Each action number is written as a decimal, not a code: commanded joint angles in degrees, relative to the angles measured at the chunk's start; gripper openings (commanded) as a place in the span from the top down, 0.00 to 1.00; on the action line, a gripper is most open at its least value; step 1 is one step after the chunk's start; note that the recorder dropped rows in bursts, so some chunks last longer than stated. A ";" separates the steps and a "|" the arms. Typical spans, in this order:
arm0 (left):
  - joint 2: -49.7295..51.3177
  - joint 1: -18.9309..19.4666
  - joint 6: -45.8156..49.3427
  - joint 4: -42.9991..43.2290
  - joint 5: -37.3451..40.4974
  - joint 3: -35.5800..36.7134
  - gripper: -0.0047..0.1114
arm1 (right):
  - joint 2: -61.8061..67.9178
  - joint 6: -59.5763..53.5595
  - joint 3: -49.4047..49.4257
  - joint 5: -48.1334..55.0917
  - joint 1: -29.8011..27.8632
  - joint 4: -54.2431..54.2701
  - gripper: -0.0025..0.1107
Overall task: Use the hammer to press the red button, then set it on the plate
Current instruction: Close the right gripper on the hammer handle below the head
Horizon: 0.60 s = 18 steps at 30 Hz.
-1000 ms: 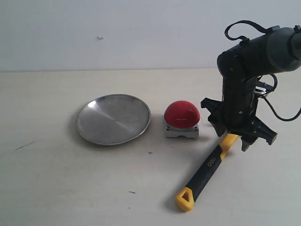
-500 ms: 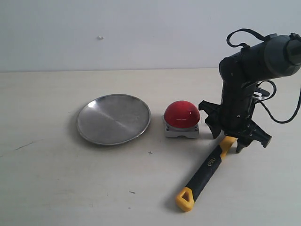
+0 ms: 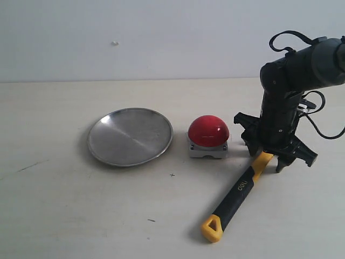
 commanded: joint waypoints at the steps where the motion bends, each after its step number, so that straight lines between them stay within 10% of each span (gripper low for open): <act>1: -0.44 0.05 -0.10 0.09 -0.14 0.20 0.96 | 0.15 -0.72 -0.09 -1.55 -0.38 -0.38 0.43; 18: -0.44 0.05 -0.10 0.09 -0.14 0.20 0.96 | 1.56 -2.83 -0.09 -2.14 -0.38 2.53 0.44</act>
